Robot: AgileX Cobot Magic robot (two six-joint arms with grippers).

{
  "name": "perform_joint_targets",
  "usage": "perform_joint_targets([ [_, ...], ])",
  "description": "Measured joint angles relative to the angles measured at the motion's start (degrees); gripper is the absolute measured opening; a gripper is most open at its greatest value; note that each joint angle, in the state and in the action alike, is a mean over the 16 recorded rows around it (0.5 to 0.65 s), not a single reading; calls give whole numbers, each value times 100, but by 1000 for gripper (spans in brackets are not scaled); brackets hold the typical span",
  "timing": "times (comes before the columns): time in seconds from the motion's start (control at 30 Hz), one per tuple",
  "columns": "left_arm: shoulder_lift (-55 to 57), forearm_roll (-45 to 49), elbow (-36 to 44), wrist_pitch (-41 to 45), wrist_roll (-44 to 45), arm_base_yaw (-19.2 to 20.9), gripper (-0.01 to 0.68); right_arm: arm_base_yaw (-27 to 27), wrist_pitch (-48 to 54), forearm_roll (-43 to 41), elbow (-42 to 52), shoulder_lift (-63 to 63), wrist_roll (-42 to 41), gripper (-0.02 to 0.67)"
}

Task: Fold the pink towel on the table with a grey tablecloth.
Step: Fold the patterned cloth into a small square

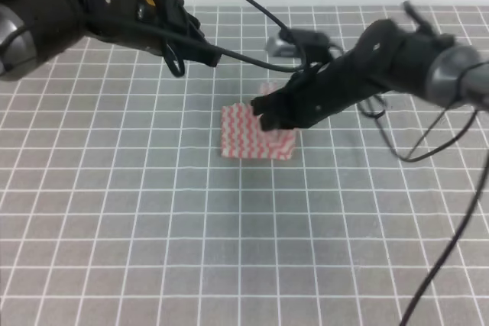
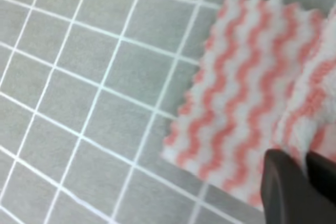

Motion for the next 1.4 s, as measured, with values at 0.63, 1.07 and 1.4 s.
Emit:
perform_joint_targets([
  [0.63,-143,-7,0,535,92,4,1,318,355,1013,-908,963,-421,115],
  [1.07,-145,15,0,797,133,4,1,248,899,2214,-931,995,-1563,248],
  [1.4,-181,23,0,1229,251,4,1,104,945,1976,-931,856,-1594,24],
])
